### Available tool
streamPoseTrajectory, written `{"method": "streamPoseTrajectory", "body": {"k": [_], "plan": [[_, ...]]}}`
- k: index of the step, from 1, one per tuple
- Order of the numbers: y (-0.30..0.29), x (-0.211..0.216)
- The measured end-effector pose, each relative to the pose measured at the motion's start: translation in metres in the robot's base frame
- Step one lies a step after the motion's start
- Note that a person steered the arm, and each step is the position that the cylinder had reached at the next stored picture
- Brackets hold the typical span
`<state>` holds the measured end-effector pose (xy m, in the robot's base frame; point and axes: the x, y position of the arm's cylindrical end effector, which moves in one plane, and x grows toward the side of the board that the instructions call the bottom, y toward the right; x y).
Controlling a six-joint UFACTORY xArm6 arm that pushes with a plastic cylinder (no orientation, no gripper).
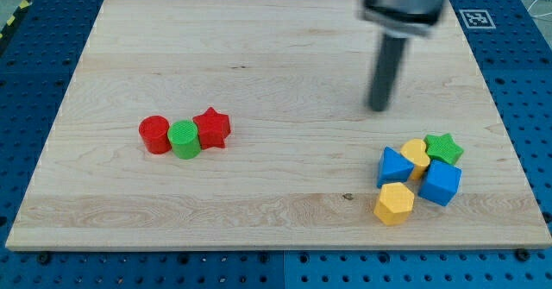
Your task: Slide the green star towards the group of blocks
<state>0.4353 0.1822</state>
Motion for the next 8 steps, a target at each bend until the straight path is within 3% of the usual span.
{"method": "streamPoseTrajectory", "body": {"k": [1, 2, 3, 8], "plan": [[0.105, 0.032], [0.159, 0.102], [0.129, 0.132], [-0.011, 0.064]]}}
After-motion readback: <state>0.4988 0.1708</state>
